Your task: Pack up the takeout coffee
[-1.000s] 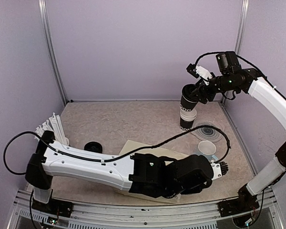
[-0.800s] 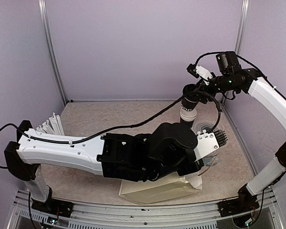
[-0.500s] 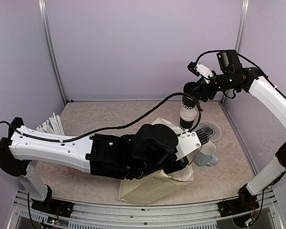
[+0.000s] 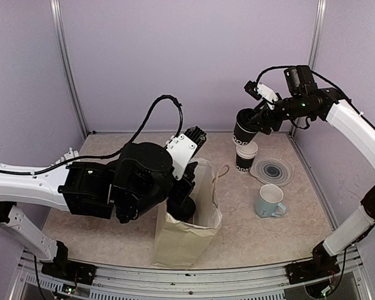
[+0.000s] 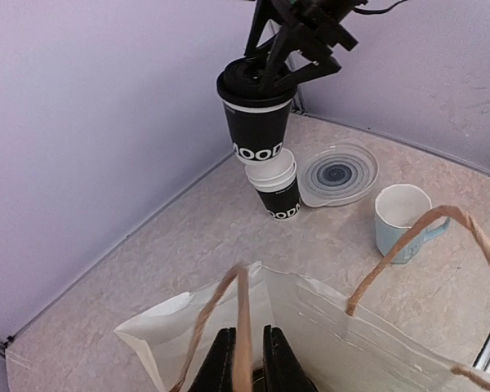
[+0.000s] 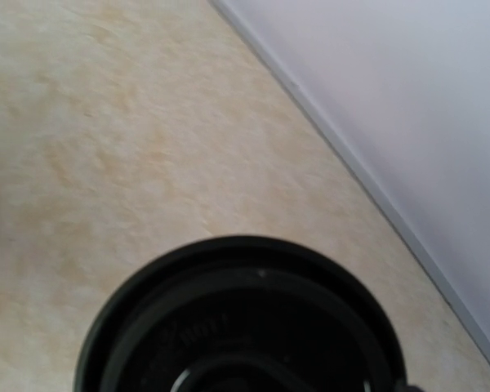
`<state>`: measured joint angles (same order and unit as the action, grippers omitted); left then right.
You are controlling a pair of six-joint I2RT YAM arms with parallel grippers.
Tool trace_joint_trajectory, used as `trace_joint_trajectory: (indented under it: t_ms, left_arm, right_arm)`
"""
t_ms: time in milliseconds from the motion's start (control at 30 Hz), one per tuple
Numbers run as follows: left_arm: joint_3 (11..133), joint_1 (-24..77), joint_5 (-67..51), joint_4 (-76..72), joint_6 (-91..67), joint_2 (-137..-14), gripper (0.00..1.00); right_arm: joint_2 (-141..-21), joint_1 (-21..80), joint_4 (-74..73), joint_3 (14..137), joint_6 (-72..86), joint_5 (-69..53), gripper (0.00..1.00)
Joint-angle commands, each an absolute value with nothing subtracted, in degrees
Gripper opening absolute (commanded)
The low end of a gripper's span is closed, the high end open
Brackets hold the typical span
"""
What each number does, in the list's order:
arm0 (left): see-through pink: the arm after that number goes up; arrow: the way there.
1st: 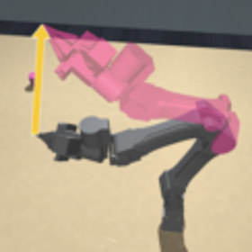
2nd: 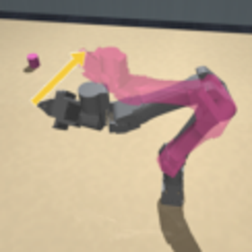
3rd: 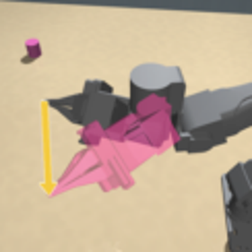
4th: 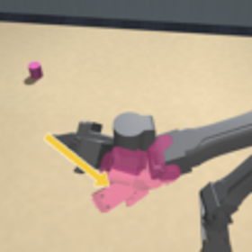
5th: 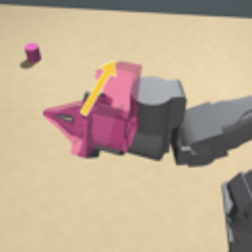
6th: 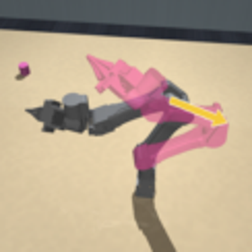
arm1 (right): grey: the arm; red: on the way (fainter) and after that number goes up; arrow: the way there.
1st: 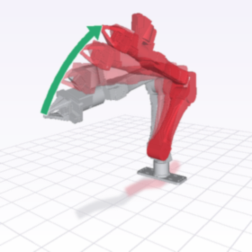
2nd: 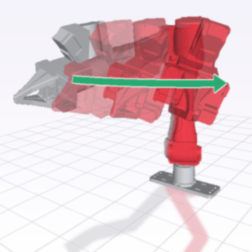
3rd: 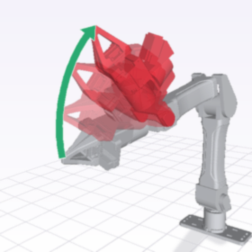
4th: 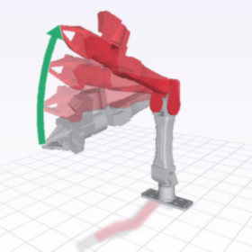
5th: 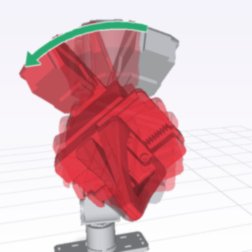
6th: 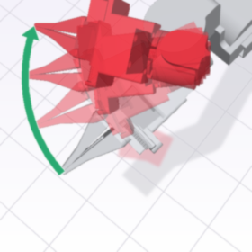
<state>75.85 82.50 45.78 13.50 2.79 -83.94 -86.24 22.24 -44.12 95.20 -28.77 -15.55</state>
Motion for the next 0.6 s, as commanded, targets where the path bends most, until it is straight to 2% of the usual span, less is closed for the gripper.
trace_joint_trajectory:
  t_ms: [0, 67, 167, 433, 567]
  left_arm:
    - [78.17, 81.68, 50.85, 25.97, -12.80, -84.36, 0.29]
    - [80.85, 81.16, 50.02, 32.83, -19.63, -85.70, 0.44]
    - [84.35, 79.82, 48.35, 41.22, -29.06, -87.69, 0.59]
    - [88.17, 82.40, 47.87, 46.03, -35.11, -89.14, 0.66]
    - [93.97, 84.91, 50.18, 55.29, -41.79, -89.18, 0.69]
  right_arm:
    - [-84.83, 21.88, -47.08, 94.23, -30.39, -24.47, 0.71]
    - [-84.05, 22.12, -48.22, 92.55, -31.95, -25.51, 0.71]
    - [-82.77, 22.47, -48.47, 89.49, -33.52, -25.62, 0.70]
    - [-81.65, 24.27, -48.30, 85.48, -34.57, -27.22, 0.70]
    - [-81.82, 24.97, -48.07, 85.31, -34.26, -27.83, 0.70]
